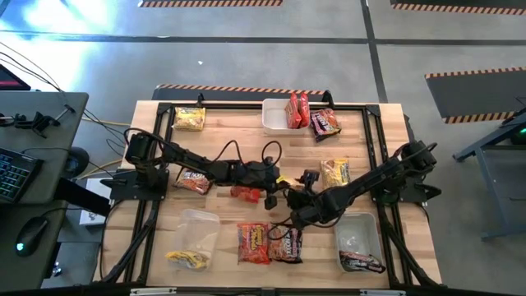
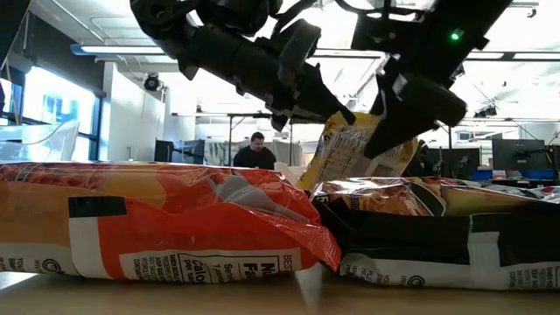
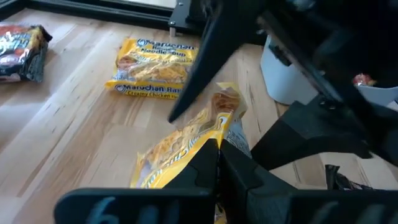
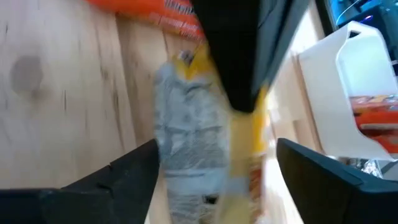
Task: Sort Maruchan noodles
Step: Put the yellow noodle pack into the transparent bin
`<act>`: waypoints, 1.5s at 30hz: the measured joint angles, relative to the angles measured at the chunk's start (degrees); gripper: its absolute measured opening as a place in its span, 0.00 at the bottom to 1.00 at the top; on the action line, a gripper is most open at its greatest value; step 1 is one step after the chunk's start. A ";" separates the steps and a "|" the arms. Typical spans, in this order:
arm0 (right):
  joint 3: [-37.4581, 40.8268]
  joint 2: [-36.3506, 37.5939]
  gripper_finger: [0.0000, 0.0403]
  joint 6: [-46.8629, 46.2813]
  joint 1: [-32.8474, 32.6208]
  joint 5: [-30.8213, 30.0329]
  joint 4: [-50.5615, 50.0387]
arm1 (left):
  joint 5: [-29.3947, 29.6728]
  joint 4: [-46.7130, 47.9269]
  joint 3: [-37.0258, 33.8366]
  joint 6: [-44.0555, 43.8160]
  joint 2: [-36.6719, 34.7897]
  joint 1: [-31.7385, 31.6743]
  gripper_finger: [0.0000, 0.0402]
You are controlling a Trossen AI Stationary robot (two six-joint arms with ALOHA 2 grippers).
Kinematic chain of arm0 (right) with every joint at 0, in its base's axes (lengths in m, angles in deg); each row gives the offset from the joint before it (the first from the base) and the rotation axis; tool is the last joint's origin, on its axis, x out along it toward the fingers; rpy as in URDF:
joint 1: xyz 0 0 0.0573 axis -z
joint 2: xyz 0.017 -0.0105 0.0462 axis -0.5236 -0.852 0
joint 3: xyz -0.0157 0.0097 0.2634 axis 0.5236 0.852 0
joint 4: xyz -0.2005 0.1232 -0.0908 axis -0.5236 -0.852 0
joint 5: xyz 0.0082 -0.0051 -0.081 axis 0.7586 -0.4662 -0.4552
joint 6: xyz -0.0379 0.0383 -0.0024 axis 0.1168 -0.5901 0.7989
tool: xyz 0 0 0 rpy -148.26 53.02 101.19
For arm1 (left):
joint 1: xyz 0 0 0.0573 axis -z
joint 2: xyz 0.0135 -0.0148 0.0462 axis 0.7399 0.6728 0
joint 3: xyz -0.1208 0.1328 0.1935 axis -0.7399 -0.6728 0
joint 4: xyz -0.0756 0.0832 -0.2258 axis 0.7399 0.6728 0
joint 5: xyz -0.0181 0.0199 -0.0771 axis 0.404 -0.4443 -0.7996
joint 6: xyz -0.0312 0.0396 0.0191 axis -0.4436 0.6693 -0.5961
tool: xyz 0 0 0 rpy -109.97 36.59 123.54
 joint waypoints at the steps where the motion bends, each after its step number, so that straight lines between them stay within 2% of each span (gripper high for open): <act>1: 0.07 -0.01 0.72 -0.07 0.08 0.65 -0.51 | -0.35 -0.03 0.00 -0.01 -0.07 0.00 0.00; 6: 0.07 -0.01 0.61 -0.08 0.86 2.84 -0.50 | -1.52 0.44 0.04 -0.26 -1.61 0.02 0.00; 19: 0.07 -0.02 0.39 4.00 0.90 2.39 3.32 | -1.78 4.66 0.04 0.76 -3.97 0.02 0.02; 23: 0.07 0.26 0.32 4.60 0.87 2.86 3.50 | -1.32 8.16 0.07 6.37 -4.71 -0.04 0.09; 28: 0.04 3.08 0.27 5.31 0.90 2.37 4.37 | 0.28 17.34 0.07 12.60 -11.32 -1.43 0.22; 32: 0.00 5.92 0.28 5.88 0.90 -0.46 4.50 | 0.11 23.14 -0.96 12.34 -18.00 -3.09 0.32; 36: 0.01 6.99 0.28 5.30 0.93 -3.55 4.76 | -1.96 20.22 -6.91 9.82 -22.49 -3.48 0.38; 40: 3.94 7.34 0.28 6.27 1.10 -4.44 14.71 | -2.17 9.75 -15.46 7.84 -26.30 -2.72 0.39; 45: 13.39 8.03 0.28 10.07 2.40 -1.00 38.17 | -2.13 1.96 -22.32 5.46 -31.07 -1.55 0.39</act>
